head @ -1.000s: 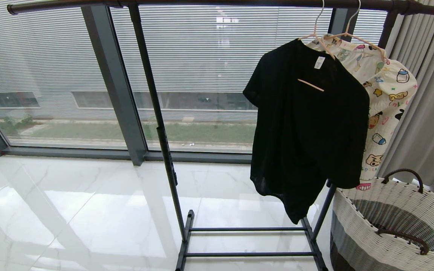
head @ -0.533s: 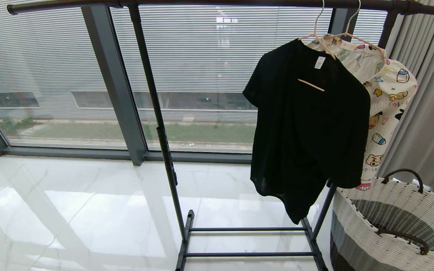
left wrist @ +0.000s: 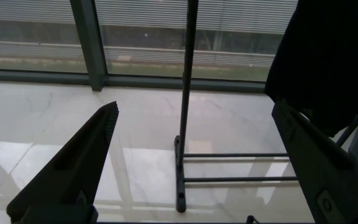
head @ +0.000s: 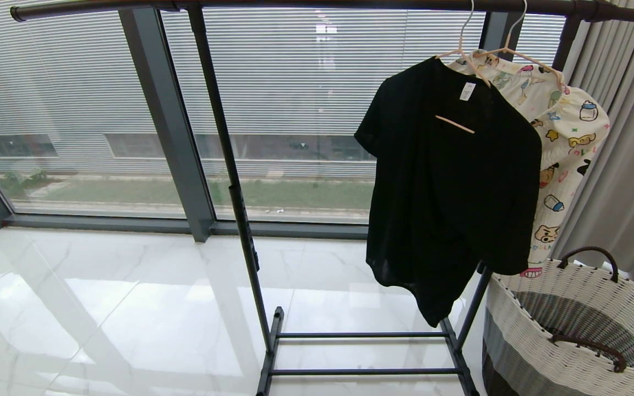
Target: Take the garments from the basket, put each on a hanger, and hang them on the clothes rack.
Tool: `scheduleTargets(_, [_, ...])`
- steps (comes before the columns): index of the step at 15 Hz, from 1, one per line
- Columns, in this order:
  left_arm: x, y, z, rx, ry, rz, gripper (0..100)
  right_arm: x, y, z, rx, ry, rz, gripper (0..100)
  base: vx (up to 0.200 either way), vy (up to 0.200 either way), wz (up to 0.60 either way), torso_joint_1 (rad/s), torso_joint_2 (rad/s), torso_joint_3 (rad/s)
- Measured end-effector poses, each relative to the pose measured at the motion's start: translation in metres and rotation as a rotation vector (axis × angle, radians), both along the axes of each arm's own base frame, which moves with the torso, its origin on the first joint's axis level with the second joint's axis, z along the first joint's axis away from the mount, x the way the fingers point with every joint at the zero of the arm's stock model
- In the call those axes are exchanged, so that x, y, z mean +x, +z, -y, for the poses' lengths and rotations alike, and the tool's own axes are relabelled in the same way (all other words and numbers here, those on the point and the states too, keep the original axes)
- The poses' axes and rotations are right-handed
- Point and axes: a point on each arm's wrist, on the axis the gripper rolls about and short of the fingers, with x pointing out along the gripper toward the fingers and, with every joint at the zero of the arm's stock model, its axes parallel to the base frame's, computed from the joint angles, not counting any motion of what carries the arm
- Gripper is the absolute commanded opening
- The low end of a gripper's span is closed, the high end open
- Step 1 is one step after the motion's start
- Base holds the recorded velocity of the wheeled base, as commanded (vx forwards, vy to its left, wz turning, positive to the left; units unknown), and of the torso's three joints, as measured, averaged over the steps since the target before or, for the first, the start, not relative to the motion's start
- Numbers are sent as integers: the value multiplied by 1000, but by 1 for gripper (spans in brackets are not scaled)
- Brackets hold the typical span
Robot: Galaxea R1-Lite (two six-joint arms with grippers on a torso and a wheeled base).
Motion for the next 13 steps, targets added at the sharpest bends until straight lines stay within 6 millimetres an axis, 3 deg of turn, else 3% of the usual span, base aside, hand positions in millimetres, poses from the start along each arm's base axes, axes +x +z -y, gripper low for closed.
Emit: scheduleTargets(13, [0, 0, 0, 0, -2, 1, 100, 0, 0, 0, -75, 1, 0, 100, 0, 0, 0, 0, 0, 0])
